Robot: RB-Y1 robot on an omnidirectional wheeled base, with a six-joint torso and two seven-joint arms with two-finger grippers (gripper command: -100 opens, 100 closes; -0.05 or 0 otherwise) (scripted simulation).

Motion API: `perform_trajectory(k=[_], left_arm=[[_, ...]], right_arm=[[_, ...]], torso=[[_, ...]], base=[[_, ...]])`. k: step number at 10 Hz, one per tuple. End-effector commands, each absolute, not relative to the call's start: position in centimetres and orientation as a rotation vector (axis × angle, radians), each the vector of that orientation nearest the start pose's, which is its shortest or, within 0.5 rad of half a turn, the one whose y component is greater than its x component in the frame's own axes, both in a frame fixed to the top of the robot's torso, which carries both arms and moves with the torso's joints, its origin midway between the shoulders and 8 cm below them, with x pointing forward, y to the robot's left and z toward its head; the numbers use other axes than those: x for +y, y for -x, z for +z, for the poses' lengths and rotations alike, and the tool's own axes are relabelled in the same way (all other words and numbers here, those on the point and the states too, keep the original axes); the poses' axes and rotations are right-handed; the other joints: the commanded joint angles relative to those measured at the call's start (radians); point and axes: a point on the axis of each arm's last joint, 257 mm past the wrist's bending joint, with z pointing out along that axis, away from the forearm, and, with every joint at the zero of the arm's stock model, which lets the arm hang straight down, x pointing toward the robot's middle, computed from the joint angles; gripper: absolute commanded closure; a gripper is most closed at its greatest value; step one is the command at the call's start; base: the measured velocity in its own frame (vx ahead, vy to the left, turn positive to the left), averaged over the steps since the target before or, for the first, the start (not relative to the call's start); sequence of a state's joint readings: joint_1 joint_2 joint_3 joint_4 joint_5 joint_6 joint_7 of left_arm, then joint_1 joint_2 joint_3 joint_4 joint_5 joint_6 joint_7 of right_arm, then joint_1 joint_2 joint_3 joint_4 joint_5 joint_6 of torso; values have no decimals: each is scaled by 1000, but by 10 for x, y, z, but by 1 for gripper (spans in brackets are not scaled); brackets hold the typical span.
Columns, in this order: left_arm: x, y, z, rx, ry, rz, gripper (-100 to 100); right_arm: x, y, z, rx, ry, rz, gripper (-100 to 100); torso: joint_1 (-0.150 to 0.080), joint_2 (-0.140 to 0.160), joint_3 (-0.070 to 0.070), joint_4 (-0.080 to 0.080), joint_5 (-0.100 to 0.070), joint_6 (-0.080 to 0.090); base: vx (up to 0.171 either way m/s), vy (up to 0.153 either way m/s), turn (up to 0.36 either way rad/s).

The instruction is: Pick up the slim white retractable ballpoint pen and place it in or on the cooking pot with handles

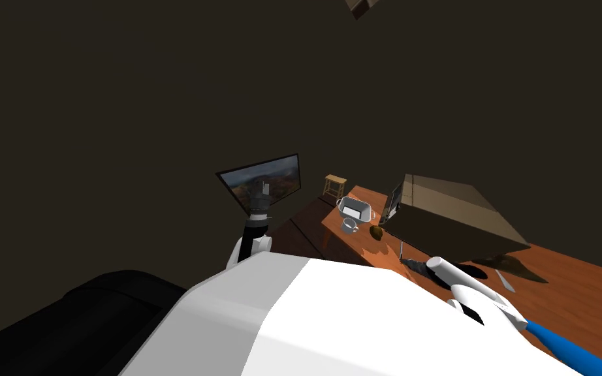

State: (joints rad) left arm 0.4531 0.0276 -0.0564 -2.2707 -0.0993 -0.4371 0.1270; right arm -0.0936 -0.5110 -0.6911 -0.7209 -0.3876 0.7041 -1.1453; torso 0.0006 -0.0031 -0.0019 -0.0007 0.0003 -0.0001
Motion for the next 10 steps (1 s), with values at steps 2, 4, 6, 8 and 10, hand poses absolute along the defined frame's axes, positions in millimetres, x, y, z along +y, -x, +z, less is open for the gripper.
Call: perform_trajectory(k=[2,4,6,8,10], left_arm=[[243,-363,22,686,658,-1420,0],[243,-363,22,686,658,-1420,0],[243,-363,22,686,658,-1420,0],[243,-363,22,686,658,-1420,0],[243,-363,22,686,658,-1420,0]], right_arm=[[-630,-236,-519,974,3142,-546,-100],[-626,-224,-523,1083,3066,-490,-100],[-626,-217,-524,1160,3010,-457,-100],[-626,-215,-524,1185,2994,-450,-100],[-618,-212,-533,1200,2986,-447,-100]], torso=[[0,0,0,0,0,0],[0,-1,-1,0,0,0],[0,-1,-1,0,0,0],[-1,0,0,0,0,0],[-1,2,1,0,0,0]], base=[[48,14,65],[76,10,82],[54,6,61],[42,-4,61],[9,-19,14]])
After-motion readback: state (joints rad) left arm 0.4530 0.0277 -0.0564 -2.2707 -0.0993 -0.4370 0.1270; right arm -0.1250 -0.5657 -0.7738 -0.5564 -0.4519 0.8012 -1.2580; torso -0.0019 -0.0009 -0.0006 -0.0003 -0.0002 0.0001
